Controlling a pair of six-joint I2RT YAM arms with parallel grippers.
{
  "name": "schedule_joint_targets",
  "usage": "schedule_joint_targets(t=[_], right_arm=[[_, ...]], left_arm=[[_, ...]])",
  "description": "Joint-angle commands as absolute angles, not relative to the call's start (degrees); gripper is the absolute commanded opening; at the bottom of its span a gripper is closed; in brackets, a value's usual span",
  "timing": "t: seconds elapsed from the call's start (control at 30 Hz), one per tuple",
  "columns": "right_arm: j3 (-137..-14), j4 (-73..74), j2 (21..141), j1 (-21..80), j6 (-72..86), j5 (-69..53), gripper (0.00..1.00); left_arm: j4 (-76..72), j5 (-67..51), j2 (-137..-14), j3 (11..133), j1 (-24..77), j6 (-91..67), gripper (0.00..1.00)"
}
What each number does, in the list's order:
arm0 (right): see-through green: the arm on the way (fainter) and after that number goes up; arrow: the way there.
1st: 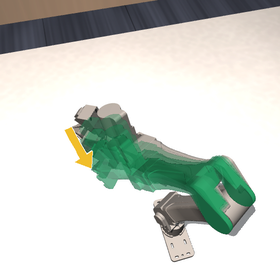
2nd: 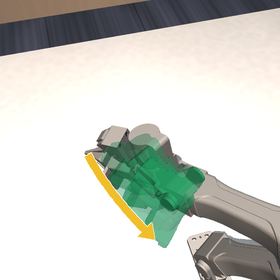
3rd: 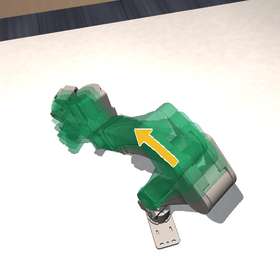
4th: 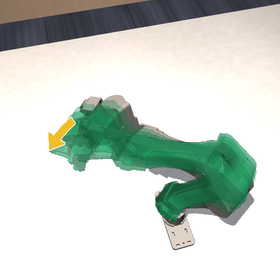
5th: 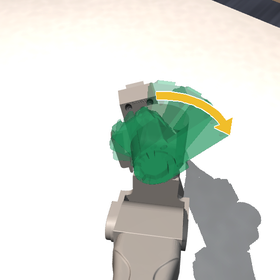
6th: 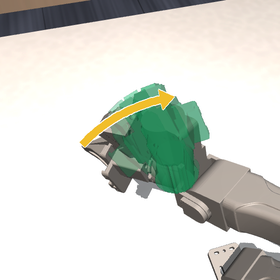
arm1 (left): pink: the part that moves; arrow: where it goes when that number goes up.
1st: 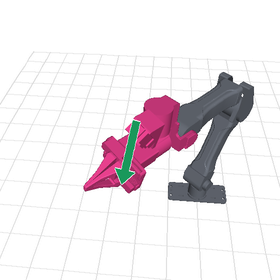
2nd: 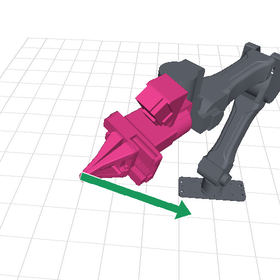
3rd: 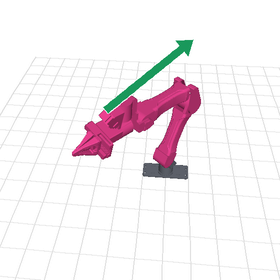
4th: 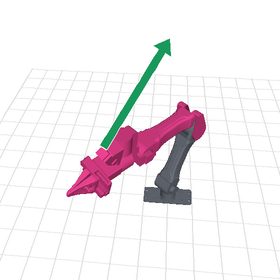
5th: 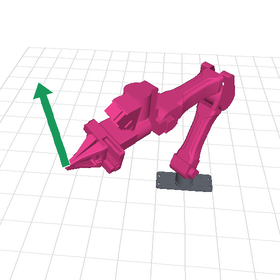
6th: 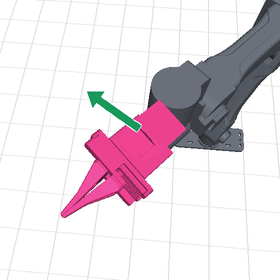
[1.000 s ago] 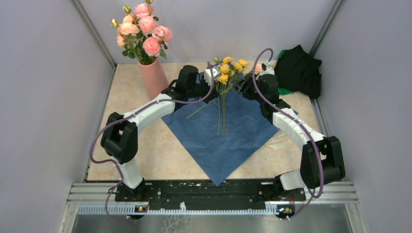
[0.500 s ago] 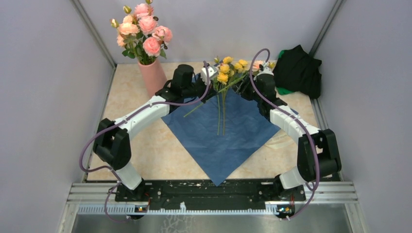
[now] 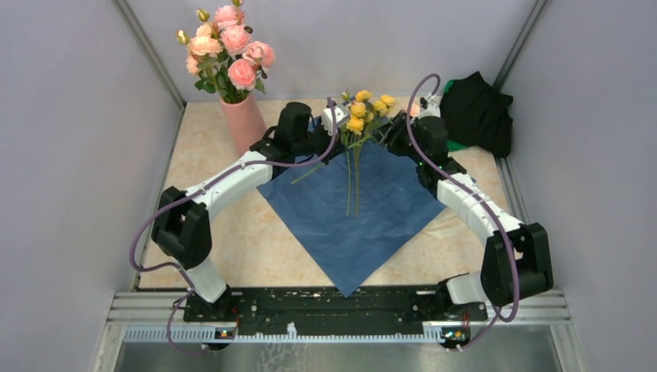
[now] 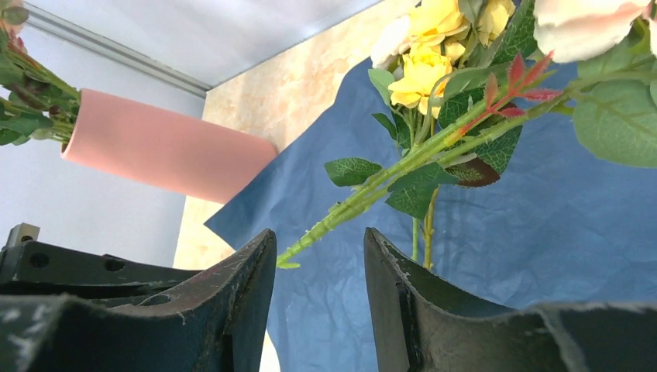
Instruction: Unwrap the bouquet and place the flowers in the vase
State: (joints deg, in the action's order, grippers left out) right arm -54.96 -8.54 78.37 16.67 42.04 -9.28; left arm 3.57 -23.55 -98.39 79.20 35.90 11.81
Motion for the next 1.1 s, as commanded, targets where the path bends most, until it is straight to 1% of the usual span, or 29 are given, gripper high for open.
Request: schedule_joint_targets(t=[0.0, 0.13, 0.53, 0.6, 0.8, 0.93, 0.97, 1.07], right_arm=[[-56.93, -10.83, 79.24, 16.09, 41.49, -9.35, 0.46], [-59.09, -11.87, 82.95, 16.13, 42.4, -11.3, 0.46], [-61.62, -14.38, 87.28, 15.41, 44.3, -12.67, 0.46], [-62.01, -15.11, 88.24, 15.15, 44.85, -13.19, 0.43], [-62.61, -17.83, 91.52, 14.85, 46.88, -15.2, 0.28], [-62.5, -18.27, 92.32, 14.83, 47.15, -15.87, 0.02], [-62.4, -18.16, 92.28, 14.77, 46.95, -16.05, 0.0], [-62.3, -17.76, 91.97, 14.8, 46.12, -16.46, 0.0]], left_arm=[[2.48, -26.04, -97.66, 80.61, 36.29, 11.76, 0.0], [3.5, -24.79, -96.85, 80.51, 36.23, 12.54, 0.0], [3.63, -24.98, -94.37, 78.78, 36.22, 12.22, 0.0], [3.57, -24.65, -93.95, 78.31, 36.21, 12.21, 0.0], [3.75, -23.89, -92.84, 77.39, 36.24, 12.47, 0.0], [3.67, -23.85, -92.64, 76.89, 36.26, 12.6, 0.0], [3.64, -23.86, -92.82, 76.75, 36.29, 12.58, 0.0], [3.09, -23.89, -93.23, 76.15, 36.26, 12.2, 0.0]])
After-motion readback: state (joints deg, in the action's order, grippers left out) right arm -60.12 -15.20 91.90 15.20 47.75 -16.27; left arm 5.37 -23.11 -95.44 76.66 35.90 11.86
